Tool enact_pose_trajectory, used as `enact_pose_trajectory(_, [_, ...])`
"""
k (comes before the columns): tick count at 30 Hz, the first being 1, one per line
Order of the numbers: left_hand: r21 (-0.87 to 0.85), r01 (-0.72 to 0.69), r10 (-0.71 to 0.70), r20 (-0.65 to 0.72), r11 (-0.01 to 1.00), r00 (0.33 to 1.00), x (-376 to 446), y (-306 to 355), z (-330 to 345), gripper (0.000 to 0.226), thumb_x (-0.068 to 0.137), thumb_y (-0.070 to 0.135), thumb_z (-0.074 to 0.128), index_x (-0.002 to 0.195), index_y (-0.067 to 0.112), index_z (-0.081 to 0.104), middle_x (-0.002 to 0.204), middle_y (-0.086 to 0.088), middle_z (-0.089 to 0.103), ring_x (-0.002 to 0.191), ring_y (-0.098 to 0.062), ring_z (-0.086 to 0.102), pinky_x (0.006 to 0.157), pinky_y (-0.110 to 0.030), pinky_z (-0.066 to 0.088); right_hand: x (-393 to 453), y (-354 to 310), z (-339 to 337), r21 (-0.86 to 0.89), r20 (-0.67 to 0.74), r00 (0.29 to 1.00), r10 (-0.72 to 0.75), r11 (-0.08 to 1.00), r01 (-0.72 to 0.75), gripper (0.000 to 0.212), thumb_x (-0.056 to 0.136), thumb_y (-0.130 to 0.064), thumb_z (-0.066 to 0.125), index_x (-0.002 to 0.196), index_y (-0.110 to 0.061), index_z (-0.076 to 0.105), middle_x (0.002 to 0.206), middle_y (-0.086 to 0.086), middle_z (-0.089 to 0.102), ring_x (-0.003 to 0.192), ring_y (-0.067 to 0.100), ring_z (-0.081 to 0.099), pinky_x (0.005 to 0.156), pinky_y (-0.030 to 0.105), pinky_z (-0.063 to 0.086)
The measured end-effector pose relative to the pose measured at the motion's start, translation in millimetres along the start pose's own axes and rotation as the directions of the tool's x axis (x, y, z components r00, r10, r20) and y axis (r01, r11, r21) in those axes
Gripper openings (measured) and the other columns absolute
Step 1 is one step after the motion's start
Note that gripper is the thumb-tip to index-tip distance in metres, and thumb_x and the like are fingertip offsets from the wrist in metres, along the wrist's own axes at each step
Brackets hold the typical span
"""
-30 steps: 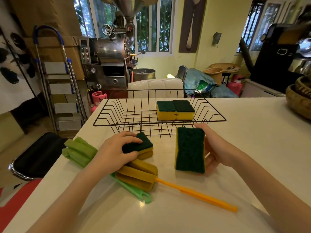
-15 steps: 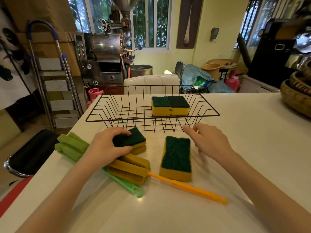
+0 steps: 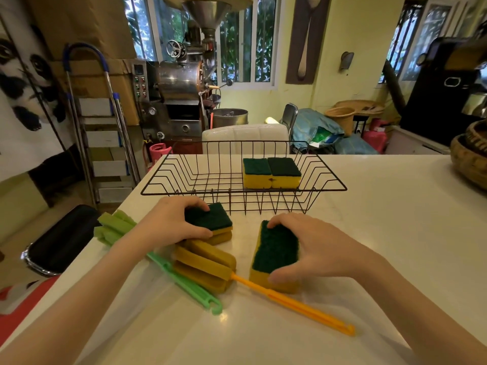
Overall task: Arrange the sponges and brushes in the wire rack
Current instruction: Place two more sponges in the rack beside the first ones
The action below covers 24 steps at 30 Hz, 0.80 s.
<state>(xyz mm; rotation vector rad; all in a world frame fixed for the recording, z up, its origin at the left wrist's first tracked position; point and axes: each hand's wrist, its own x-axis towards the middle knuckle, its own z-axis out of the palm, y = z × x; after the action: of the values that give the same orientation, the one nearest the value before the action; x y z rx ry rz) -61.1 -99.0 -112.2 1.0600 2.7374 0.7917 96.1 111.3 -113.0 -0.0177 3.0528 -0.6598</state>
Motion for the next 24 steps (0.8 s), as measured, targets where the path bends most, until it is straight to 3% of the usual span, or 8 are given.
enact_pose_trajectory(3, [0.196, -0.093, 0.089, 0.027, 0.976, 0.996, -0.6, 6.9, -5.1, 0.05, 0.067, 0.04, 0.073, 0.113, 0.031, 0.055, 0.114, 0.005, 0.06, 0.102, -0.012, 0.053, 0.087, -0.029, 0.049, -1.6, -7.0, 0.8, -0.114, -0.019, 1.0, -0.01, 0.993, 0.008, 0.08, 0.06, -0.063, 0.068, 0.127, -0.037, 0.033, 0.12, -0.013, 0.044, 0.107, 0.007, 0.041, 0.086, 0.021, 0.046])
enact_pose_trajectory(8, [0.339, -0.287, 0.278, 0.076, 0.896, 0.958, 0.4, 17.5, -16.2, 0.045, 0.07, 0.042, 0.069, 0.112, 0.033, 0.055, 0.11, 0.008, 0.062, 0.095, -0.006, 0.052, 0.082, -0.022, 0.047, -0.3, -8.0, -0.7, -0.099, -0.088, 0.995, -0.042, 0.995, 0.033, 0.074, 0.064, -0.055, 0.07, 0.127, -0.035, 0.035, 0.124, -0.011, 0.045, 0.11, 0.008, 0.041, 0.087, 0.021, 0.045])
enact_pose_trajectory(13, [0.372, -0.437, 0.456, 0.04, 0.819, 0.889, -1.8, 28.1, -24.5, 0.047, 0.072, 0.047, 0.064, 0.115, 0.033, 0.052, 0.11, 0.012, 0.061, 0.093, -0.001, 0.051, 0.072, -0.007, 0.04, 3.6, 2.9, -10.3, 0.117, -0.22, 0.971, -0.099, 0.985, 0.127, 0.071, 0.058, -0.047, 0.076, 0.12, -0.04, 0.042, 0.118, -0.018, 0.048, 0.11, 0.001, 0.045, 0.084, 0.013, 0.046])
enact_pose_trajectory(17, [0.254, -0.478, 0.505, -0.052, 0.841, 0.862, -1.8, 38.4, -47.6, 0.047, 0.066, 0.055, 0.058, 0.108, 0.035, 0.054, 0.097, 0.019, 0.058, 0.087, 0.001, 0.057, 0.068, -0.006, 0.047, 11.0, 3.1, -27.2, 0.261, -0.331, 0.936, -0.118, 0.942, 0.212, 0.07, 0.052, -0.046, 0.077, 0.116, -0.041, 0.047, 0.119, -0.025, 0.05, 0.111, -0.012, 0.043, 0.083, 0.001, 0.039])
enact_pose_trajectory(20, [0.133, -0.45, 0.468, -0.179, 0.883, 0.865, 8.5, 38.9, -65.6, 0.041, 0.067, 0.038, 0.072, 0.104, 0.033, 0.055, 0.095, 0.023, 0.055, 0.091, 0.007, 0.055, 0.079, -0.003, 0.046, 20.9, 0.2, -45.2, 0.301, -0.389, 0.913, -0.123, 0.919, 0.253, 0.071, 0.051, -0.044, 0.078, 0.115, -0.042, 0.047, 0.117, -0.028, 0.05, 0.112, -0.01, 0.046, 0.085, 0.002, 0.04])
enact_pose_trajectory(24, [0.042, -0.36, 0.351, -0.358, 0.932, 0.865, 31.1, 35.0, -78.8, 0.046, 0.065, 0.031, 0.074, 0.107, 0.02, 0.059, 0.096, 0.011, 0.057, 0.086, 0.001, 0.056, 0.065, -0.009, 0.048, 43.8, -1.5, -68.3, 0.301, -0.413, 0.9, -0.143, 0.911, 0.283, 0.076, 0.055, -0.029, 0.086, 0.116, -0.042, 0.043, 0.119, -0.026, 0.048, 0.114, -0.011, 0.044, 0.083, 0.0, 0.04])
